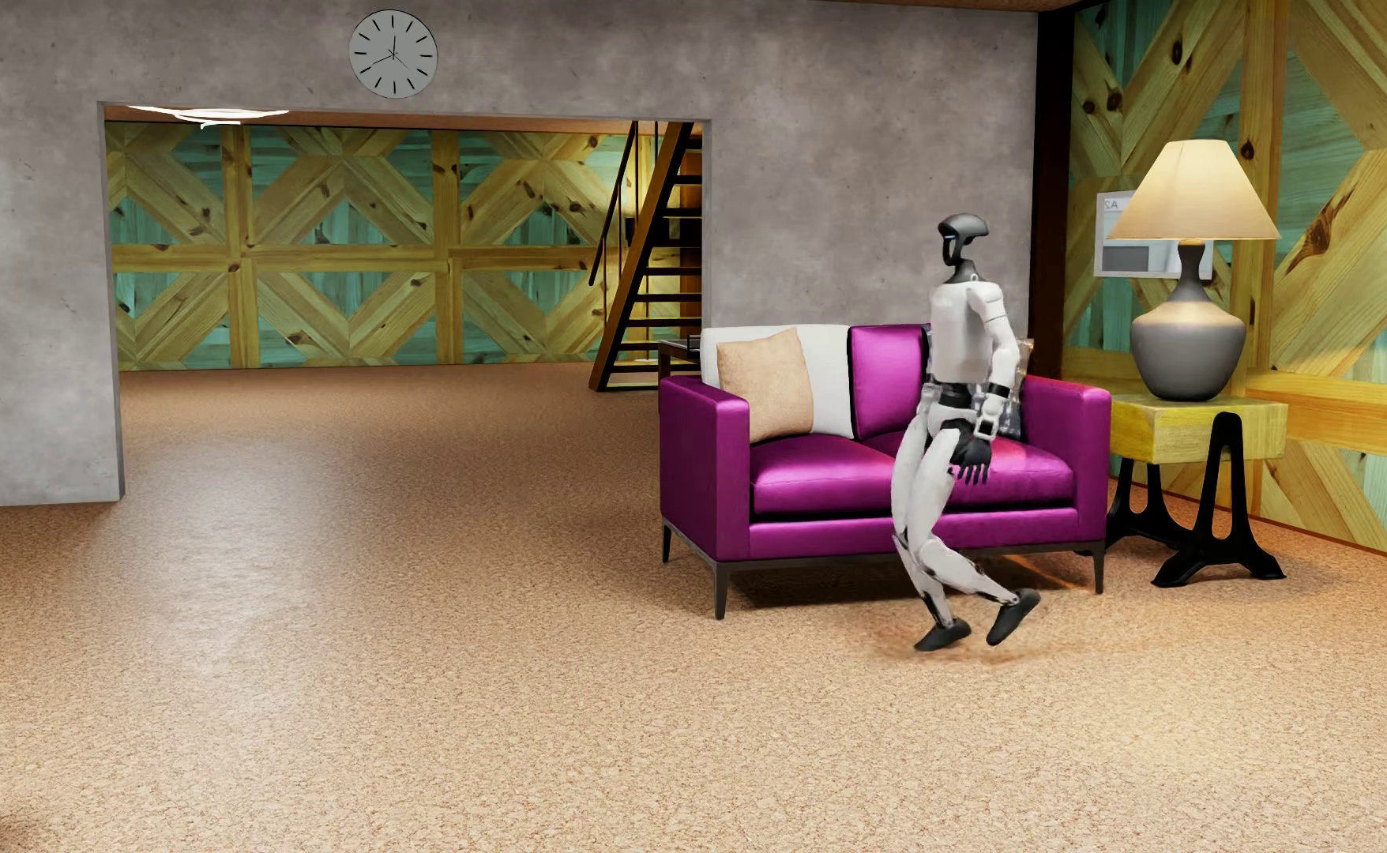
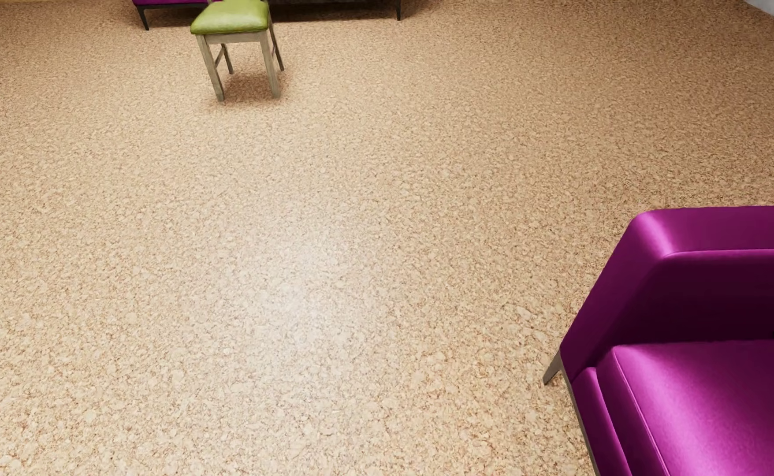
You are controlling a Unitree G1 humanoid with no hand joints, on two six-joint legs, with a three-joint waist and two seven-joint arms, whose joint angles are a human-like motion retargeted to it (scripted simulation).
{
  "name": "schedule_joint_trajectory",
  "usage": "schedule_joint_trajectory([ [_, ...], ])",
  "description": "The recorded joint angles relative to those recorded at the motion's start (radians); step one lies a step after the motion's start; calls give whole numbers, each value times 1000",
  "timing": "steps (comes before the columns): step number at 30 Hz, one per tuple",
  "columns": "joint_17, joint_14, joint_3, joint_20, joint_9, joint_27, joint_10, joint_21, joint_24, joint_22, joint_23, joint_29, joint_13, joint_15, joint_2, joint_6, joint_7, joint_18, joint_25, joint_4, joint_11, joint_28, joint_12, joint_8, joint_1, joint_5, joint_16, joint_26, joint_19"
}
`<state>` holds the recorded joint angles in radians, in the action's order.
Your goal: Avoid the sofa
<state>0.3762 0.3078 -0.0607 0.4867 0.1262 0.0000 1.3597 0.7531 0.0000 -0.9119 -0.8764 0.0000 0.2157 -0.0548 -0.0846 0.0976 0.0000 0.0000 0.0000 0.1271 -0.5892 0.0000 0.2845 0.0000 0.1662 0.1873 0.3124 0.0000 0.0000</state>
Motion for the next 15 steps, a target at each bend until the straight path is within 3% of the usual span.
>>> schedule_joint_trajectory([
  [1, 21, 6, -61, 14, 2, 0, -128, 35, 0, 4, 36, 0, -38, -83, 103, -19, 0, 0, 0, 2, 55, 0, 28, 0, 47, -16, 9, 0, 0],
  [3, 35, -58, -132, 1, -3, 0, -460, -11, 0, -20, 77, 0, -106, -231, 267, -53, 0, 0, 0, 9, 140, 0, 59, 0, 125, -51, 27, 0, 0],
  [5, 49, -234, -174, 24, -35, 0, -778, -97, 0, -48, 104, 0, -167, -353, 364, -58, 0, 0, 0, 16, 168, 0, 64, 0, 178, -62, 34, 0, 0],
  [6, 48, -328, -173, 20, -50, 0, -1192, -140, 0, -63, 107, 0, -189, -367, 396, -67, 0, 0, 0, 18, 167, 0, 65, 0, 218, -60, 36, 0, 0],
  [7, 65, -247, -200, 36, -51, 0, -855, -147, 0, -62, 133, 0, -199, -342, 425, -74, 0, 0, 0, 18, 145, 0, 64, 0, 259, -81, 41, 0, 0],
  [8, 65, -257, -228, 54, -38, 0, -763, -203, 0, -75, 159, 0, -178, -281, 467, -90, 0, 0, 0, -11, 103, 0, 57, 0, 277, -111, 44, 0, 0],
  [9, 47, -308, -246, 59, -54, 0, -674, -230, 0, -94, 144, 0, -157, -154, 454, -109, 0, 0, 0, -32, -1, 0, 57, 0, 297, -140, 43, 0, 0],
  [10, 14, -272, -251, 56, -48, 0, -592, -240, 0, -120, 112, 0, -124, 50, 417, -142, 0, 0, 0, -83, -182, 0, 54, 0, 267, -186, 41, 0, 0],
  [11, 3, -218, -228, 39, -49, 0, -579, -225, 0, -127, 97, 0, -97, 213, 300, -138, 0, 0, 0, -117, -439, 0, 41, 0, 230, -180, 34, 0, 0],
  [12, -10, -169, -206, 10, -28, 0, -590, -197, 0, -105, 75, 0, -85, 214, 180, -144, 0, 0, 0, -157, -697, 0, 36, 0, 159, -199, 28, 0, 0],
  [13, -10, -146, -167, 19, -10, 0, -626, -126, 0, -73, 58, 0, -84, 152, 62, -130, 0, 0, 0, -147, -839, 0, 21, 0, 63, -194, 29, 0, 0],
  [15, -7, -121, -36, 25, 2, 0, -706, -103, 0, 12, 90, 0, -12, 174, -131, -73, 0, 0, 0, -120, -742, 0, -9, 0, -86, -160, 30, 0, 0],
])
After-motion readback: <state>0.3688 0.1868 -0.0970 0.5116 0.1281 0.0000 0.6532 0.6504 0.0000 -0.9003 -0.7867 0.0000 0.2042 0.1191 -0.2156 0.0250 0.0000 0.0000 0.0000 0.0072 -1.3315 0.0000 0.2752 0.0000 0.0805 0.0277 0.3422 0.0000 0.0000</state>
